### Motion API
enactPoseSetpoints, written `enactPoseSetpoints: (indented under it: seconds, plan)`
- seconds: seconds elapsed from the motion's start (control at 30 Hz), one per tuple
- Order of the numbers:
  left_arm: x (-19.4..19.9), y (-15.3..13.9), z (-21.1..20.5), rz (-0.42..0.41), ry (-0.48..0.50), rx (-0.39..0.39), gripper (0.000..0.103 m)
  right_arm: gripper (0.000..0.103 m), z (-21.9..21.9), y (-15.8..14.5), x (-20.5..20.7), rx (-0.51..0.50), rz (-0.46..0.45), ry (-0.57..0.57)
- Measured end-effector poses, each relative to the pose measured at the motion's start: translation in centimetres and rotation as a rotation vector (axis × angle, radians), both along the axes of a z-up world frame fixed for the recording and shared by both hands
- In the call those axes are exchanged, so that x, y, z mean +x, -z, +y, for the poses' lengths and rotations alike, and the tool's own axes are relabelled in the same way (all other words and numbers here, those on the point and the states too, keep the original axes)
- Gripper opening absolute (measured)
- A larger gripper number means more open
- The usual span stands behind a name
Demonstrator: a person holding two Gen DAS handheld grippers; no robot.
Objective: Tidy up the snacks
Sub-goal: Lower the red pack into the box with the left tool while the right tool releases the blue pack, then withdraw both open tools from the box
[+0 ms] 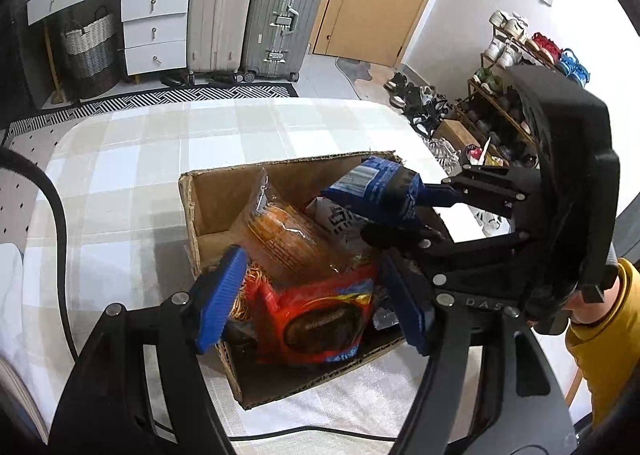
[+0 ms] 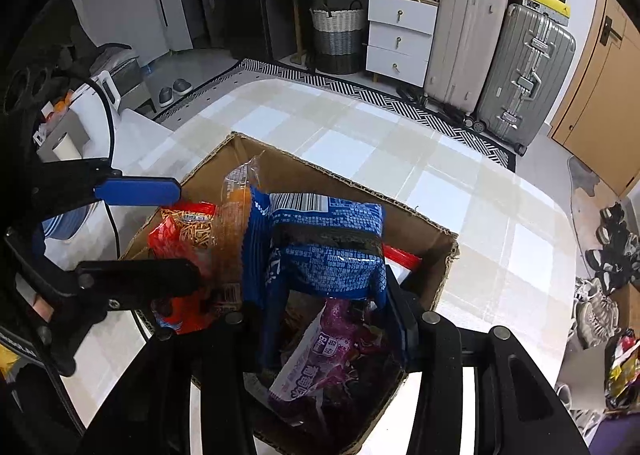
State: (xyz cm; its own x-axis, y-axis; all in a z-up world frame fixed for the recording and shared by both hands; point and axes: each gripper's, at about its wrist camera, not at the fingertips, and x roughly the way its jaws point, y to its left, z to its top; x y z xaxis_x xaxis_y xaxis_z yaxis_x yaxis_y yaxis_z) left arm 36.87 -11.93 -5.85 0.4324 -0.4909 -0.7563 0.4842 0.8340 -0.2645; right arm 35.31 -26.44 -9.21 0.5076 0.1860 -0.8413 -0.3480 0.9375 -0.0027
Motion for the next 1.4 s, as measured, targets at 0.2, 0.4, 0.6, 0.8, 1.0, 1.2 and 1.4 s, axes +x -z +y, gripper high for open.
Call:
enactPoseSetpoints:
  seconds: [0.2, 0.4, 0.6, 0.8, 1.0, 1.2, 1.4]
  plan:
    - [-0.4, -1.0, 0.5, -0.025, -0.014, -0.017, 0.076, 0.046, 0.3, 0.2, 0.1, -0.032, 0.015, -0.015]
    - [-0.5, -1.8, 0.5, -0.039, -0.012, -0.030, 0.076, 0.049, 0.4, -0.1, 0.2, -0.045, 0.009, -0.019]
    - [-0.9, -2.4, 1.2, -0.052, -0.028, -0.041, 0.077, 0.051, 0.2, -0.5, -0.3, -0.052, -0.009, -0.022]
    - [-1.6, -3.1, 1.5, -0.065, -0.045, -0.046, 0.078, 0.051, -0.5, -1.4, -1.1, -0.045, -0.037, -0.007]
    - [-2.9, -4.5, 2.6, -0.090, -0.102, -0.062, 0.083, 0.072, -1.6, -4.4, -4.0, 0.048, -0.169, 0.034]
    - [-7.1, -6.9, 3.9, -0.180, -0.153, -0.049, 0.096, 0.089, -1.6, -7.8, -9.5, 0.149, -0.358, 0.079]
    - [-13.9, -10.3, 4.9, -0.300, -0.192, -0.032, 0.102, 0.099, -0.3, -10.2, -17.7, 0.192, -0.544, 0.104]
